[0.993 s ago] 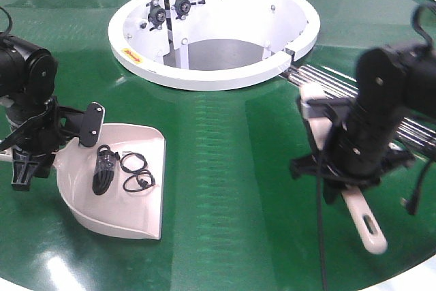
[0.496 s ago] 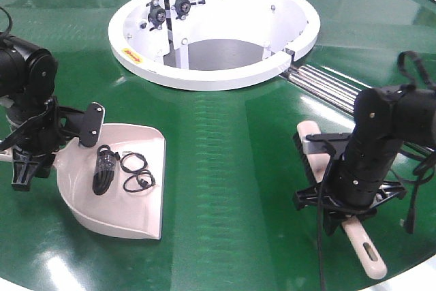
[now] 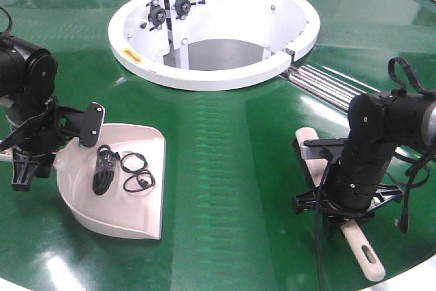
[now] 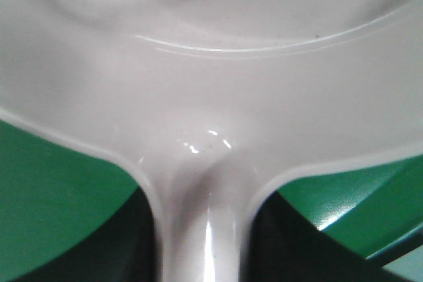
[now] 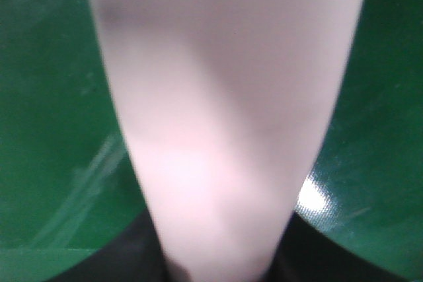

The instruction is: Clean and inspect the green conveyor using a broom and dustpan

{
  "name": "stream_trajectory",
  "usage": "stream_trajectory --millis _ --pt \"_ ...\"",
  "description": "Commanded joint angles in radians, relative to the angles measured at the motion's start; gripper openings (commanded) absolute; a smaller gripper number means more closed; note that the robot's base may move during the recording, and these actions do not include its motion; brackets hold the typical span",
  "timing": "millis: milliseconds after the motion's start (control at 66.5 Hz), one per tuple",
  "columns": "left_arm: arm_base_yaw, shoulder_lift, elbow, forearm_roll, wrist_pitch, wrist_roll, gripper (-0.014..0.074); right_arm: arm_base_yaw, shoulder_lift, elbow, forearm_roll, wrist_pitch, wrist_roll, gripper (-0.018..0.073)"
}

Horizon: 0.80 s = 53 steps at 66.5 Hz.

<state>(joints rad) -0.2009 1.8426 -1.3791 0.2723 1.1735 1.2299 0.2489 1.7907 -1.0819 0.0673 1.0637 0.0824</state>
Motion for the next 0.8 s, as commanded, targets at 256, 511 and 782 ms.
stream_trajectory --millis 256,511,782 --pt "-0.011 -0.045 -0.025 -0.007 -0.004 0.002 -0.0006 -0.006 -0.042 -0.018 -0.007 0.006 -0.009 -0.0001" --pt "-0.011 -0.045 -0.025 -0.007 -0.005 0.002 -0.0006 -0.006 -0.042 -0.018 -0.007 0.003 -0.009 -0.0001" --pt "-0.011 -0.045 -0.025 -0.008 -0.005 0.002 -0.0006 -0.006 -0.042 -0.018 -0.006 -0.015 -0.008 -0.0001"
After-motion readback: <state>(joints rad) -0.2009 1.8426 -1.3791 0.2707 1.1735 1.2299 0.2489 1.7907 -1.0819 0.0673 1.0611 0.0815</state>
